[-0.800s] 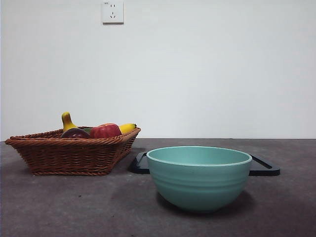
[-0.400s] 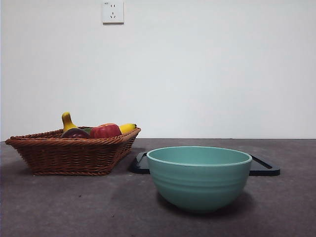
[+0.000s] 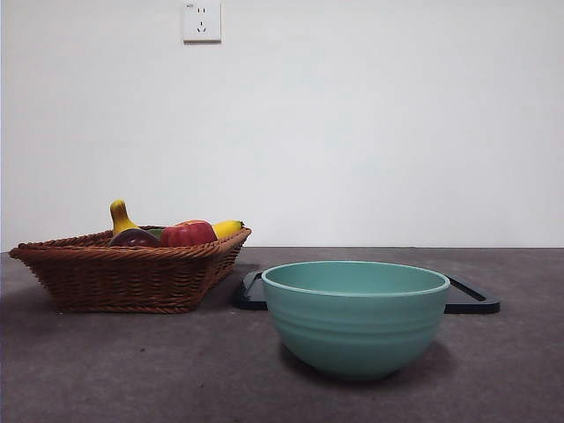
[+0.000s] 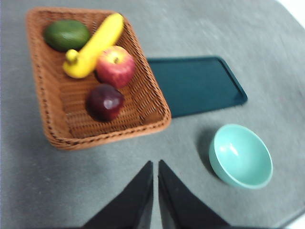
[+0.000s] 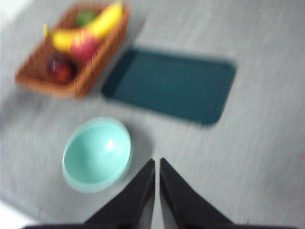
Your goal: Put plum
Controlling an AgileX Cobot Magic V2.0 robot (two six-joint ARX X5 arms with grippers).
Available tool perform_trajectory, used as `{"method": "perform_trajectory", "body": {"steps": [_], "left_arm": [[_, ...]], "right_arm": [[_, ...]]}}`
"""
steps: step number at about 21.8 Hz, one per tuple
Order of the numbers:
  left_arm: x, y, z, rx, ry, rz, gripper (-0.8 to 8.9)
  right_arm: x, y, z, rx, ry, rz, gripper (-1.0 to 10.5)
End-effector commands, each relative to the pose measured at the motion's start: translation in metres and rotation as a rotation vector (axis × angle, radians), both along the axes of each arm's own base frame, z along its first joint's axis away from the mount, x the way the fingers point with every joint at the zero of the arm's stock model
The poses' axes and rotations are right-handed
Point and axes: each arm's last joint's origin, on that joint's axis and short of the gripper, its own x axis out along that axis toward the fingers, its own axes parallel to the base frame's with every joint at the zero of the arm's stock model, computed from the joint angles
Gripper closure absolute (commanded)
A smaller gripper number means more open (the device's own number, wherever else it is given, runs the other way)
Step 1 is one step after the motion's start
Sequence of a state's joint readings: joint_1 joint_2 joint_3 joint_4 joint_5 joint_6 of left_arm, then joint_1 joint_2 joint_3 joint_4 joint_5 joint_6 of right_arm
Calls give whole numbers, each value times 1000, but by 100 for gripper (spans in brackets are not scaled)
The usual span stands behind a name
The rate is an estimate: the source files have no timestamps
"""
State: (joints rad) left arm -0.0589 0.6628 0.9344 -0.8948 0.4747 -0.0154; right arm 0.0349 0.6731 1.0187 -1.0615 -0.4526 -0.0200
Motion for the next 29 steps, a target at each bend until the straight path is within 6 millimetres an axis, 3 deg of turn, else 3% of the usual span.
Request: {"method": "perform_trajectory", "body": {"steps": [1,7,9,10,12,13,24,29], "left_arm": [[-4,-1,5,16,-4,-28,799],[-6,-1,3,17,11,-28,794],[-6,-1,3,14,15,-26,745],[-6,-1,3,14,15,-26,667],[-6,-1,3,14,15,-26,410],[-6,-1,3,14,15,-26,344],[-6,-1,3,-3,28,-11,350],[9,-2,16,7,39,-7,354]], "right_arm": [[0,2,2,-16,5,41,941],[-1,3,2,-23,5,59,940],[-1,3,2,-21,7,57,909],[-1,3,2,-20,9,56,820],[-1,3,2,-14,15,50,550],[-1,3,2,-12,16,48,506],[-1,3,2,-10,17,47,506],[-1,3,2,-8,19,45,506]]}}
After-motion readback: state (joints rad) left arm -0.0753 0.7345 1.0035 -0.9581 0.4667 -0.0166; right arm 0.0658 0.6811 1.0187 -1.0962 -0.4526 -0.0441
